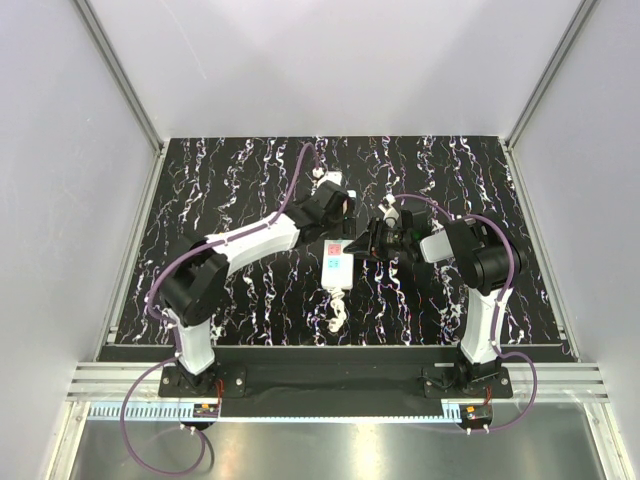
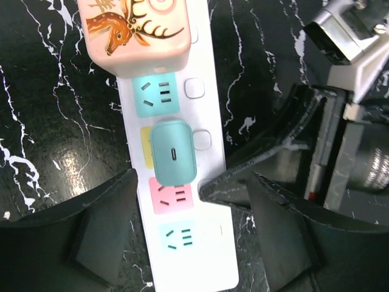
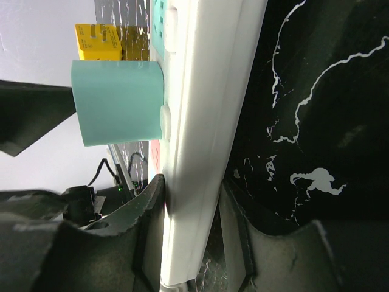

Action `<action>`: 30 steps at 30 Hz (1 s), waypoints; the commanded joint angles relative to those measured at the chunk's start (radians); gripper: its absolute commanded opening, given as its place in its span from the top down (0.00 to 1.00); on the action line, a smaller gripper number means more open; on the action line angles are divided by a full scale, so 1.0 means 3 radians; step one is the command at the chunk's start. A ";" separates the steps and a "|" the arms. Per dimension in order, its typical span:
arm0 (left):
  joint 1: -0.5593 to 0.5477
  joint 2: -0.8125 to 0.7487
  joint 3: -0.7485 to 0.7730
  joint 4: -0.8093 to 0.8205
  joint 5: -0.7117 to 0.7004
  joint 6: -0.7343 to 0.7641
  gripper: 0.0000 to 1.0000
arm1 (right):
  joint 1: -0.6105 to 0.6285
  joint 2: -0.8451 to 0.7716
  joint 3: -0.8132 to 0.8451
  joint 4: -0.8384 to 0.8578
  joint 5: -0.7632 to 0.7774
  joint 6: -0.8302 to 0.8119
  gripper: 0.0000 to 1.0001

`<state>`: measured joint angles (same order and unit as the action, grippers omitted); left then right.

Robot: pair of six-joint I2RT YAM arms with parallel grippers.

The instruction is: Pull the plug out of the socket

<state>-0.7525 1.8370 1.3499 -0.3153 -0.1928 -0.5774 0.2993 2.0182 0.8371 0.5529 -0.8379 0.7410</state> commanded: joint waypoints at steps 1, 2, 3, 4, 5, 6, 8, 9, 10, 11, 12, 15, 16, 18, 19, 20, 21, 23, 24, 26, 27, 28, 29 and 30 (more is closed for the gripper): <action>0.0008 0.0135 0.0255 -0.0033 -0.0211 -0.0075 0.22 | 0.0056 0.0058 -0.0034 -0.0181 0.0175 -0.0230 1.00; 0.0008 0.0171 0.0281 -0.0033 -0.0201 -0.0075 0.22 | 0.0056 0.0068 -0.0029 -0.0171 0.0165 -0.0210 1.00; 0.0008 0.0196 0.0297 -0.0043 -0.0196 -0.0070 0.22 | 0.0056 0.0073 -0.0029 -0.0161 0.0160 -0.0205 1.00; 0.0008 0.0247 0.0322 -0.0048 -0.0196 -0.0075 0.22 | 0.0056 0.0073 -0.0029 -0.0161 0.0160 -0.0200 1.00; 0.0008 0.0263 0.0327 -0.0048 -0.0211 -0.0085 0.22 | 0.0056 0.0063 -0.0029 -0.0156 0.0155 -0.0195 1.00; 0.0008 0.0288 0.0327 -0.0048 -0.0226 -0.0085 0.22 | 0.0056 0.0058 -0.0029 -0.0151 0.0155 -0.0195 1.00; 0.0008 0.0314 0.0327 -0.0043 -0.0242 -0.0090 0.26 | 0.0056 0.0048 -0.0034 -0.0151 0.0165 -0.0195 1.00; 0.0008 0.0324 0.0338 -0.0048 -0.0237 -0.0090 0.27 | 0.0056 0.0053 -0.0034 -0.0156 0.0165 -0.0195 1.00; 0.0008 0.0350 0.0358 -0.0043 -0.0232 -0.0070 0.29 | 0.0056 0.0048 -0.0034 -0.0156 0.0165 -0.0200 1.00; 0.0008 0.0355 0.0363 -0.0043 -0.0237 -0.0070 0.33 | 0.0061 0.0053 -0.0024 -0.0151 0.0165 -0.0195 1.00; 0.0008 0.0360 0.0368 -0.0043 -0.0242 -0.0060 0.36 | 0.0061 0.0063 -0.0029 -0.0156 0.0165 -0.0195 1.00; 0.0008 0.0360 0.0373 -0.0033 -0.0267 -0.0044 0.49 | 0.0051 0.0078 -0.0024 -0.0166 0.0170 -0.0195 1.00; 0.0008 0.0350 0.0373 -0.0028 -0.0272 -0.0039 0.54 | 0.0056 0.0084 -0.0019 -0.0166 0.0170 -0.0190 1.00; 0.0008 0.0360 0.0378 -0.0018 -0.0272 -0.0024 0.67 | 0.0056 0.0078 -0.0014 -0.0181 0.0185 -0.0195 1.00; 0.0008 0.0375 0.0399 -0.0013 -0.0267 -0.0008 0.72 | 0.0056 0.0073 -0.0014 -0.0197 0.0211 -0.0205 1.00; 0.0008 0.0376 0.0409 -0.0018 -0.0252 -0.0003 0.76 | 0.0051 0.0078 -0.0009 -0.0232 0.0226 -0.0215 1.00; 0.0008 0.0381 0.0414 -0.0018 -0.0247 -0.0003 0.81 | 0.0061 0.0078 -0.0009 -0.0243 0.0231 -0.0215 1.00; 0.0008 0.0360 0.0404 -0.0013 -0.0242 -0.0018 0.90 | 0.0056 0.0078 -0.0014 -0.0263 0.0262 -0.0215 1.00; 0.0008 0.0325 0.0384 -0.0008 -0.0242 -0.0034 1.00 | 0.0051 0.0073 -0.0014 -0.0278 0.0277 -0.0220 1.00; 0.0008 0.0263 0.0338 0.0079 -0.0176 -0.0105 1.00 | 0.0056 0.0073 -0.0009 -0.0319 0.0328 -0.0220 1.00; 0.0008 0.0197 0.0297 0.0110 -0.0150 -0.0110 1.00 | 0.0056 0.0073 -0.0009 -0.0330 0.0344 -0.0215 1.00; 0.0008 0.0171 0.0292 0.0130 -0.0140 -0.0126 1.00 | 0.0056 0.0078 -0.0004 -0.0335 0.0364 -0.0205 1.00; 0.0008 0.0146 0.0287 0.0161 -0.0129 -0.0131 1.00 | 0.0056 0.0094 -0.0004 -0.0330 0.0364 -0.0190 1.00; 0.0003 0.0085 0.0266 0.0176 -0.0124 -0.0136 1.00 | 0.0056 0.0104 0.0001 -0.0325 0.0364 -0.0174 1.00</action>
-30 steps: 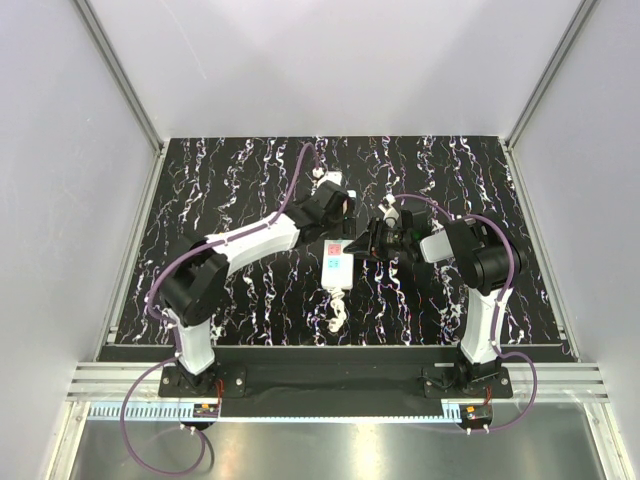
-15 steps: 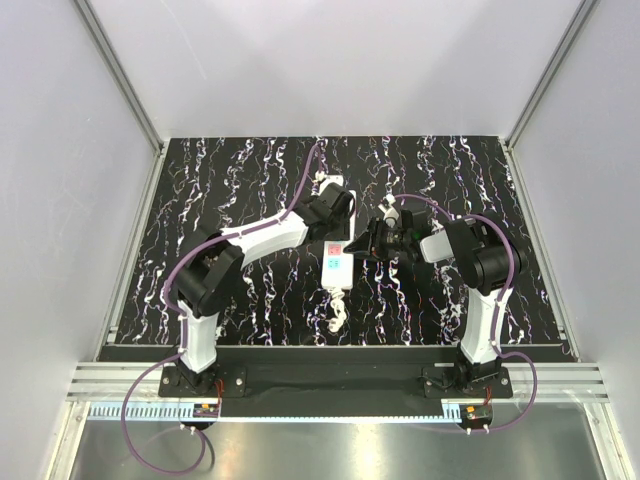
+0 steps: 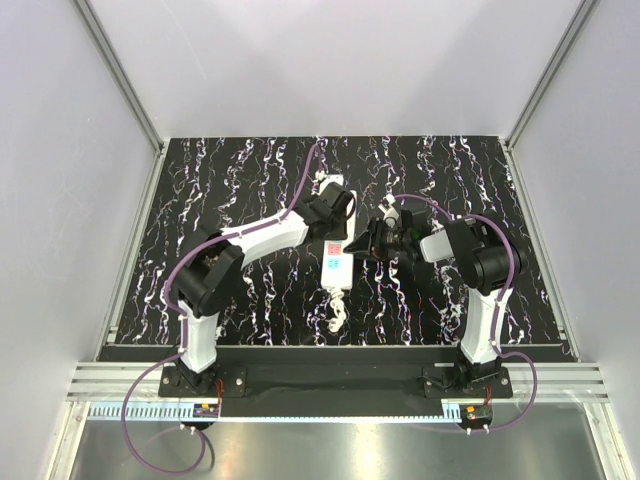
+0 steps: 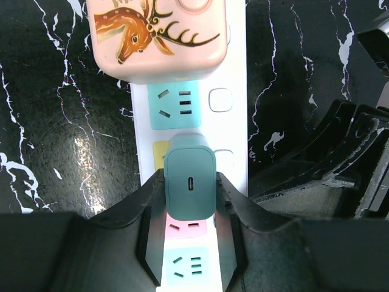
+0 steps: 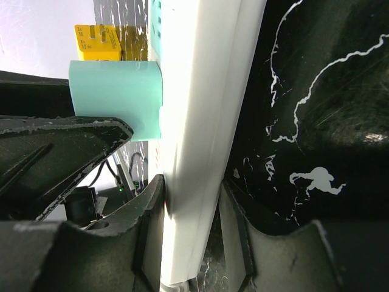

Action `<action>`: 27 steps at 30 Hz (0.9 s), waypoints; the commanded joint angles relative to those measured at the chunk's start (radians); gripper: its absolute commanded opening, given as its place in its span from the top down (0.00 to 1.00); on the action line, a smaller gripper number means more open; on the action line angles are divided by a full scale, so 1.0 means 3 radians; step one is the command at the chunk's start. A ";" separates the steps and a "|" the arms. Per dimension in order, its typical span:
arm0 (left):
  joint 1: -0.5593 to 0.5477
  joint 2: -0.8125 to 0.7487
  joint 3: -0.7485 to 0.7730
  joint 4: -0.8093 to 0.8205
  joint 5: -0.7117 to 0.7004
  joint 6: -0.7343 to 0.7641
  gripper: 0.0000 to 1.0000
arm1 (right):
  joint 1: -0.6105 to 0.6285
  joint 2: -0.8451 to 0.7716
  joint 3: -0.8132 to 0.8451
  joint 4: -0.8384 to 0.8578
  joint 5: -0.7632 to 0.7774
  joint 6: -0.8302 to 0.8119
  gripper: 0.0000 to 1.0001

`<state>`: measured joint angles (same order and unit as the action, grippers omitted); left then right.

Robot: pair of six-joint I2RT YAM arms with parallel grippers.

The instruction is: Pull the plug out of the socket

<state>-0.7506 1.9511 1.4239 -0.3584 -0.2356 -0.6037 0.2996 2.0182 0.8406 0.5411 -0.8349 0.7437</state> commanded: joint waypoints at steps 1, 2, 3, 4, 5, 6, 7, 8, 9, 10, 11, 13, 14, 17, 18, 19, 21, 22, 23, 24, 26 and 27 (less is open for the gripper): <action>-0.0004 -0.0321 0.0004 0.0341 0.0018 -0.0043 1.00 | 0.0055 0.0114 -0.0010 -0.0280 0.0349 -0.0148 1.00; -0.0004 -0.0347 -0.0011 0.0391 0.0013 -0.0043 1.00 | 0.0055 0.0140 -0.0010 -0.0260 0.0339 -0.0132 1.00; -0.0004 -0.0398 -0.0062 0.0422 0.0003 -0.0043 1.00 | 0.0055 0.0150 -0.0005 -0.0249 0.0339 -0.0117 1.00; -0.0004 -0.0419 -0.0098 0.0458 -0.0002 -0.0043 1.00 | 0.0055 0.0160 -0.0005 -0.0244 0.0334 -0.0107 1.00; 0.0006 -0.0439 -0.0129 0.0524 -0.0002 -0.0043 1.00 | 0.0055 0.0165 -0.0005 -0.0244 0.0339 -0.0096 1.00; 0.0007 -0.0459 -0.0159 0.0530 -0.0007 -0.0053 1.00 | 0.0055 0.0165 -0.0005 -0.0244 0.0349 -0.0096 1.00; 0.0007 -0.0475 -0.0170 0.0540 -0.0012 -0.0069 1.00 | 0.0055 0.0165 -0.0010 -0.0249 0.0384 -0.0081 1.00; 0.0007 -0.0490 -0.0175 0.0576 -0.0002 -0.0079 1.00 | 0.0049 0.0165 -0.0010 -0.0270 0.0395 -0.0081 1.00; 0.0007 -0.0516 -0.0200 0.0596 0.0013 -0.0094 1.00 | 0.0054 0.0165 -0.0010 -0.0275 0.0405 -0.0081 1.00; 0.0007 -0.0526 -0.0206 0.0622 0.0028 -0.0125 1.00 | 0.0055 0.0165 -0.0015 -0.0280 0.0415 -0.0081 1.00; 0.0007 -0.0541 -0.0211 0.0668 0.0064 -0.0140 1.00 | 0.0055 0.0165 -0.0015 -0.0285 0.0410 -0.0076 1.00; 0.0007 -0.0557 -0.0185 0.0688 0.0095 -0.0166 1.00 | 0.0055 0.0165 -0.0015 -0.0305 0.0436 -0.0076 1.00; 0.0007 -0.0562 -0.0165 0.0688 0.0120 -0.0171 1.00 | 0.0055 0.0165 -0.0010 -0.0341 0.0451 -0.0076 1.00; 0.0007 -0.0582 -0.0073 0.0688 0.0146 -0.0186 1.00 | 0.0049 0.0165 0.0000 -0.0392 0.0487 -0.0091 1.00; 0.0012 -0.0598 -0.0017 0.0683 0.0146 -0.0191 1.00 | 0.0054 0.0165 0.0005 -0.0403 0.0492 -0.0091 1.00; 0.0012 -0.0598 0.0019 0.0678 0.0151 -0.0181 1.00 | 0.0060 0.0165 0.0005 -0.0408 0.0497 -0.0091 1.00; 0.0037 -0.0582 0.0121 0.0637 0.0166 -0.0186 1.00 | 0.0055 0.0170 0.0005 -0.0408 0.0497 -0.0091 1.00; 0.0042 -0.0582 0.0147 0.0627 0.0192 -0.0202 1.00 | 0.0055 0.0170 0.0005 -0.0413 0.0497 -0.0086 1.00; 0.0047 -0.0587 0.0178 0.0612 0.0197 -0.0212 1.00 | 0.0055 0.0170 0.0005 -0.0413 0.0497 -0.0086 1.00; 0.0047 -0.0598 0.0188 0.0612 0.0207 -0.0222 1.00 | 0.0055 0.0170 0.0010 -0.0418 0.0502 -0.0086 1.00; 0.0047 -0.0613 0.0183 0.0622 0.0228 -0.0227 1.00 | 0.0055 0.0176 0.0015 -0.0428 0.0507 -0.0081 1.00; 0.0047 -0.0633 0.0163 0.0627 0.0228 -0.0237 1.00 | 0.0055 0.0176 0.0015 -0.0428 0.0513 -0.0076 1.00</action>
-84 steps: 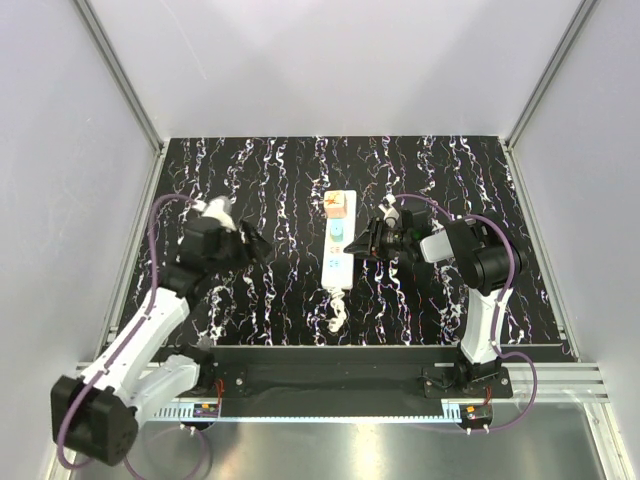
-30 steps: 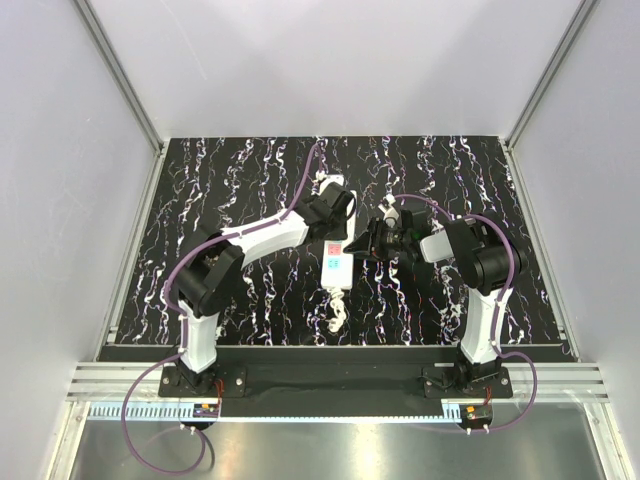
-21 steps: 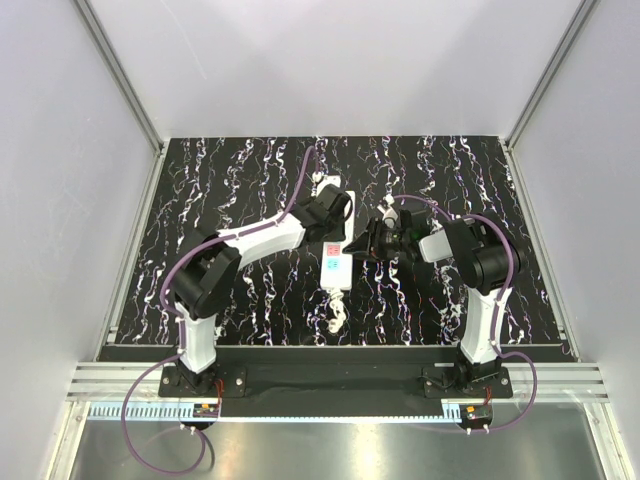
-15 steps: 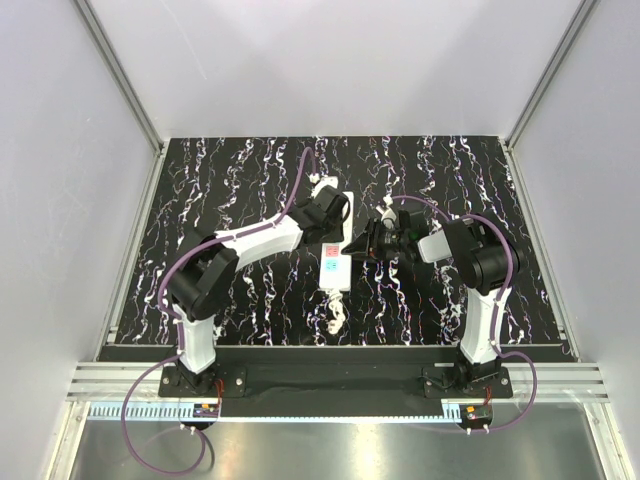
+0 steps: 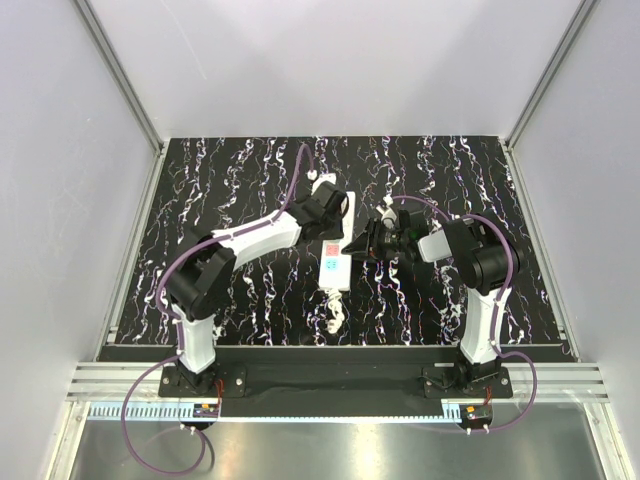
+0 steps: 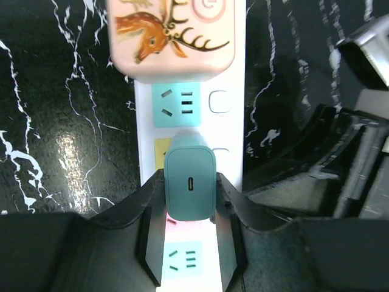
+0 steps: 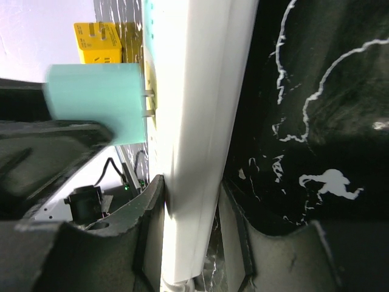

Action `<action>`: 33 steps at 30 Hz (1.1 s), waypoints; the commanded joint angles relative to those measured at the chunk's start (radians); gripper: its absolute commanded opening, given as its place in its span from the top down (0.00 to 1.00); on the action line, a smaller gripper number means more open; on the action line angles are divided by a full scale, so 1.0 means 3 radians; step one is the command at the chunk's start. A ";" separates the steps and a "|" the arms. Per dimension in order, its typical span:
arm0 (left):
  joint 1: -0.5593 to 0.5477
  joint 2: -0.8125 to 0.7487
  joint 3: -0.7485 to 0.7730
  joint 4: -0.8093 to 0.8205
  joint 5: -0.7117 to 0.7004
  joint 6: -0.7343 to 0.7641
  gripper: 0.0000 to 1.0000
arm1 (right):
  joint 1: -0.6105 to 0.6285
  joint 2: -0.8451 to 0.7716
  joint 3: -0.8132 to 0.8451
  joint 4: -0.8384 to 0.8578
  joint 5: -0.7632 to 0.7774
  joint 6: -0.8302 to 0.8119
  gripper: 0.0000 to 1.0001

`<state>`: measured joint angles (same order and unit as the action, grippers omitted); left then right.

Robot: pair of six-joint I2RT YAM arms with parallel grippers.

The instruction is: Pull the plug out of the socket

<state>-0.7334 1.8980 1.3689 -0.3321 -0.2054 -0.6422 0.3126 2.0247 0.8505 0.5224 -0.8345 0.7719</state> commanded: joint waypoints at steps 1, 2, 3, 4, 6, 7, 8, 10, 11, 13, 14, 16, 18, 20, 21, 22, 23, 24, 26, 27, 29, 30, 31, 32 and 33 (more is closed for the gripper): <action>-0.0015 -0.0472 0.0330 0.0544 0.0132 -0.0109 1.00 | 0.0016 0.0149 -0.0018 -0.0366 0.0516 -0.0170 1.00; -0.0015 -0.0497 0.0310 0.0555 0.0133 -0.0109 1.00 | 0.0011 0.0154 -0.0018 -0.0371 0.0527 -0.0170 1.00; -0.0015 -0.0513 0.0295 0.0555 0.0127 -0.0109 1.00 | 0.0011 0.0149 -0.0013 -0.0376 0.0522 -0.0170 1.00; -0.0030 -0.0533 0.0279 0.0555 0.0087 -0.0109 1.00 | 0.0006 0.0159 -0.0007 -0.0376 0.0516 -0.0170 1.00; -0.0035 -0.0595 0.0213 0.0570 0.0061 -0.0104 1.00 | 0.0011 0.0169 -0.0002 -0.0376 0.0506 -0.0155 1.00; -0.0040 -0.0610 0.0198 0.0585 0.0051 -0.0109 1.00 | 0.0006 0.0179 0.0003 -0.0376 0.0501 -0.0154 1.00; -0.0040 -0.0646 0.0147 0.0585 0.0046 -0.0104 1.00 | 0.0011 0.0180 0.0003 -0.0376 0.0496 -0.0154 1.00; -0.0040 -0.0697 0.0080 0.0585 0.0051 -0.0104 1.00 | 0.0011 0.0180 0.0008 -0.0371 0.0491 -0.0160 1.00; -0.0040 -0.0773 -0.0037 0.0595 0.0046 -0.0114 1.00 | 0.0011 0.0174 0.0008 -0.0371 0.0486 -0.0165 1.00; -0.0040 -0.0896 -0.0221 0.0682 0.0010 -0.0150 1.00 | 0.0011 0.0169 0.0003 -0.0371 0.0476 -0.0170 1.00; -0.0040 -0.1043 -0.0440 0.0713 0.0005 -0.0165 1.00 | 0.0011 0.0164 0.0008 -0.0371 0.0476 -0.0175 1.00; -0.0040 -0.1208 -0.0655 0.0754 -0.0031 -0.0221 1.00 | 0.0011 0.0149 0.0013 -0.0381 0.0476 -0.0185 1.00; -0.0040 -0.1489 -0.0978 0.0754 -0.0072 -0.0293 1.00 | 0.0011 0.0154 0.0018 -0.0386 0.0465 -0.0200 1.00; -0.0035 -0.1845 -0.1329 0.0734 -0.0153 -0.0390 1.00 | 0.0011 0.0154 0.0018 -0.0376 0.0450 -0.0195 1.00; -0.0035 -0.1974 -0.1443 0.0713 -0.0194 -0.0426 1.00 | 0.0011 0.0149 0.0023 -0.0376 0.0435 -0.0195 1.00; -0.0030 -0.2112 -0.1555 0.0627 -0.0296 -0.0472 1.00 | 0.0011 0.0149 0.0023 -0.0366 0.0430 -0.0190 1.00; -0.0030 -0.2382 -0.1744 0.0545 -0.0363 -0.0523 1.00 | 0.0011 0.0154 0.0023 -0.0361 0.0424 -0.0190 1.00; -0.0020 -0.2521 -0.1827 0.0453 -0.0429 -0.0640 1.00 | 0.0016 0.0149 0.0028 -0.0361 0.0414 -0.0195 1.00; 0.0016 -0.2944 -0.2066 0.0162 -0.0588 -0.0748 1.00 | 0.0011 0.0144 0.0028 -0.0346 0.0394 -0.0195 1.00; 0.0031 -0.3094 -0.2139 0.0060 -0.0644 -0.0885 1.00 | 0.0011 0.0139 0.0028 -0.0346 0.0399 -0.0200 1.00; 0.0092 -0.3527 -0.2403 -0.0166 -0.0752 -0.1034 1.00 | 0.0011 0.0128 0.0033 -0.0361 0.0409 -0.0211 1.00; 0.0128 -0.3672 -0.2491 -0.0207 -0.0762 -0.1151 1.00 | 0.0011 0.0123 0.0039 -0.0381 0.0429 -0.0221 1.00; 0.0214 -0.3805 -0.2578 -0.0273 -0.0742 -0.1198 1.00 | 0.0011 0.0113 0.0044 -0.0396 0.0435 -0.0221 1.00; 0.0281 -0.4024 -0.2706 -0.0304 -0.0711 -0.1218 1.00 | 0.0011 0.0103 0.0044 -0.0397 0.0435 -0.0226 1.00; 0.0353 -0.4112 -0.2747 -0.0335 -0.0676 -0.1219 1.00 | 0.0011 0.0098 0.0034 -0.0397 0.0430 -0.0241 1.00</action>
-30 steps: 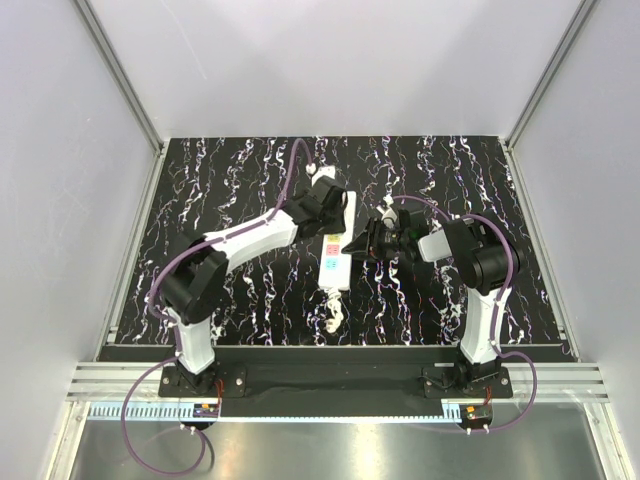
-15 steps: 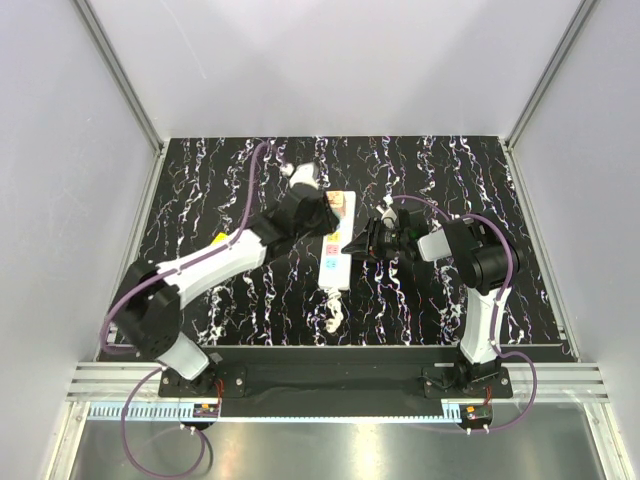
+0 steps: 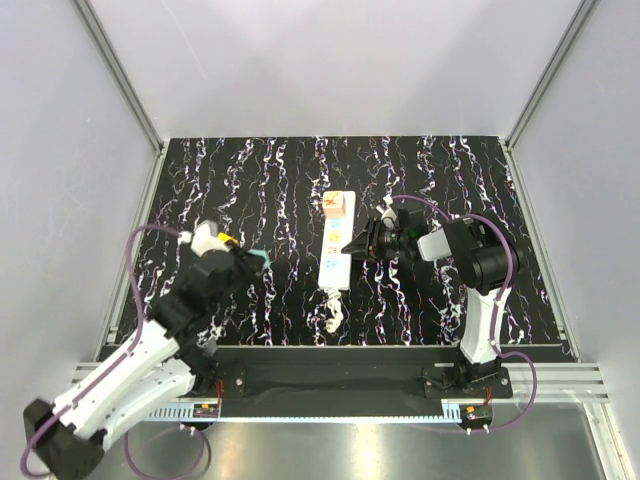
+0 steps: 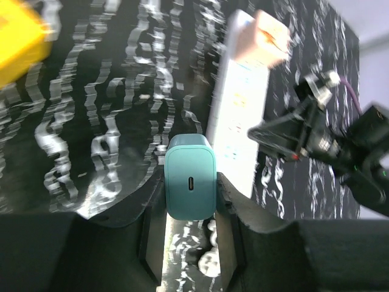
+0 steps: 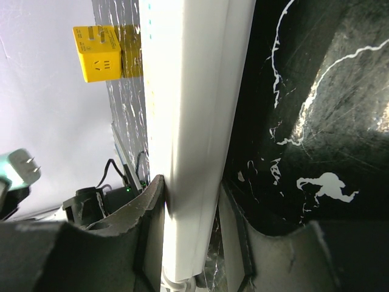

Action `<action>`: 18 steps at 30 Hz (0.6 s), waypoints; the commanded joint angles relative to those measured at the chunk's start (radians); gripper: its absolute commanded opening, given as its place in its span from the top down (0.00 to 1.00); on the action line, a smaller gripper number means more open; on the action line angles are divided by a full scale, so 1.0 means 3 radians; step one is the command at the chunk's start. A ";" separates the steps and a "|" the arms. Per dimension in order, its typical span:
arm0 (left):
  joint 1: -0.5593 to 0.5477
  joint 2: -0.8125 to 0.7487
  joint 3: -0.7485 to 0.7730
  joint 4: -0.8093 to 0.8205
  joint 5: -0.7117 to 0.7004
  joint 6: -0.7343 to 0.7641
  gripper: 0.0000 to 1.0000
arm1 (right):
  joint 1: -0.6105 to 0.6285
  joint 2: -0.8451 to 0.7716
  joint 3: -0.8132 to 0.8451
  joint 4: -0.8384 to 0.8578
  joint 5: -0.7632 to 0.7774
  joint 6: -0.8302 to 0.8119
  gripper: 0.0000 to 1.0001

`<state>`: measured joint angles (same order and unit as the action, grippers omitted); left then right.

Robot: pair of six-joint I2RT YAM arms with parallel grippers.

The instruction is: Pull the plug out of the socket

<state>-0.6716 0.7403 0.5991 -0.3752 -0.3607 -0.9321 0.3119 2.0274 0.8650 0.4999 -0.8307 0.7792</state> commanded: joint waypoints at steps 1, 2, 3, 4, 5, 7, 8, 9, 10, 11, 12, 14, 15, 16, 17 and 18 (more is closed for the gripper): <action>0.0319 -0.0319 -0.0207 -0.0217 -0.0041 -0.0247 1.00 | 0.0014 0.0064 -0.0020 -0.0322 0.0412 -0.0271 1.00; 0.0407 -0.0396 -0.0243 -0.0217 0.0026 -0.0232 1.00 | 0.0014 0.0058 -0.0025 -0.0322 0.0412 -0.0281 1.00; 0.0489 -0.0407 -0.0258 -0.0222 0.0097 -0.0217 1.00 | 0.0014 0.0028 -0.0030 -0.0327 0.0422 -0.0316 1.00; 0.0637 -0.0392 -0.0274 -0.0227 0.0209 -0.0222 1.00 | 0.0014 0.0017 -0.0035 -0.0352 0.0437 -0.0332 1.00; 0.0704 -0.0381 -0.0289 -0.0232 0.0256 -0.0237 1.00 | 0.0014 -0.0003 -0.0035 -0.0373 0.0442 -0.0362 1.00; 0.0827 -0.0361 -0.0325 -0.0217 0.0317 -0.0324 1.00 | 0.0014 -0.0059 -0.0030 -0.0449 0.0483 -0.0439 0.98; 0.0848 -0.0361 -0.0381 -0.0197 0.0318 -0.0359 1.00 | 0.0014 -0.0075 -0.0030 -0.0475 0.0498 -0.0465 0.97; 0.0868 -0.0356 -0.0422 -0.0156 0.0318 -0.0410 1.00 | 0.0014 -0.0090 -0.0025 -0.0500 0.0519 -0.0511 0.96; 0.0914 -0.0366 -0.0508 -0.0054 0.0318 -0.0446 1.00 | 0.0014 -0.0115 -0.0030 -0.0521 0.0524 -0.0521 0.95; 0.0945 -0.0366 -0.0560 0.0007 0.0313 -0.0487 1.00 | 0.0014 -0.0126 -0.0030 -0.0521 0.0524 -0.0521 0.94; 0.0980 -0.0361 -0.0611 0.0064 0.0313 -0.0574 1.00 | 0.0019 -0.0151 -0.0035 -0.0521 0.0524 -0.0541 0.92; 0.1078 -0.0330 -0.0744 0.0294 0.0348 -0.0651 1.00 | 0.0024 -0.0172 -0.0040 -0.0521 0.0524 -0.0557 0.91; 0.1098 -0.0305 -0.0785 0.0355 0.0338 -0.0737 1.00 | 0.0029 -0.0187 -0.0050 -0.0516 0.0519 -0.0557 0.90; 0.1098 -0.0244 -0.0851 0.0482 0.0293 -0.0779 1.00 | 0.0029 -0.0192 -0.0051 -0.0516 0.0514 -0.0557 0.89; 0.1098 -0.0208 -0.0882 0.0554 0.0282 -0.0825 1.00 | 0.0029 -0.0192 -0.0051 -0.0506 0.0504 -0.0562 0.89; 0.1103 -0.0167 -0.0908 0.0636 0.0282 -0.0865 1.00 | 0.0029 -0.0192 -0.0056 -0.0506 0.0489 -0.0557 0.88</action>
<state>-0.3450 0.6689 0.3428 -0.3439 -0.2760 -1.1244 0.3138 1.9850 0.8654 0.4210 -0.7937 0.7113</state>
